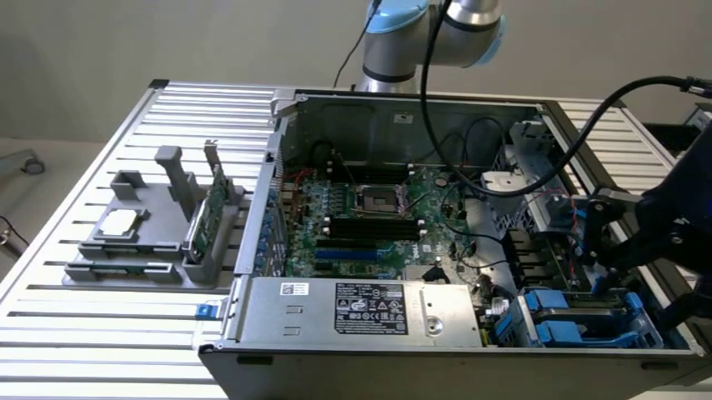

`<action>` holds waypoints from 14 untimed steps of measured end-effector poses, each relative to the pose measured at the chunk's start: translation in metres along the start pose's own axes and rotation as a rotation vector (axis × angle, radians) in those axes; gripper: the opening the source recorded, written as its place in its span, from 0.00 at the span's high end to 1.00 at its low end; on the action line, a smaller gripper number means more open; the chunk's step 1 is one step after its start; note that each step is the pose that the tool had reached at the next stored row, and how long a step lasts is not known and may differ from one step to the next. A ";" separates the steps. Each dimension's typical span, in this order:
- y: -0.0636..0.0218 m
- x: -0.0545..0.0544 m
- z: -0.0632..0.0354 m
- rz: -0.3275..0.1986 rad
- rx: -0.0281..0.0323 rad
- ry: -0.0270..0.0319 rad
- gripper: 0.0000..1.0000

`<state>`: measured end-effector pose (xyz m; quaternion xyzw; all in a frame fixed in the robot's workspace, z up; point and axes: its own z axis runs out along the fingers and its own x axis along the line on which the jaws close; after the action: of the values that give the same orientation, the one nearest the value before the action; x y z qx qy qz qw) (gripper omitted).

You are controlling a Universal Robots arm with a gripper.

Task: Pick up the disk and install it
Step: 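Insert the disk into the insertion slot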

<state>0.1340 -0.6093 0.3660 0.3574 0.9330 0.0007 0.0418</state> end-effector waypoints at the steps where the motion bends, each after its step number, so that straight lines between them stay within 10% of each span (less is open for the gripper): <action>1: 0.0000 0.000 0.0007 0.009 -0.0023 0.0024 0.46; 14: -0.0001 0.001 0.0070 0.112 -0.0313 0.0323 0.61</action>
<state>0.1340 -0.6093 0.3590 0.4085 0.9119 0.0234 0.0322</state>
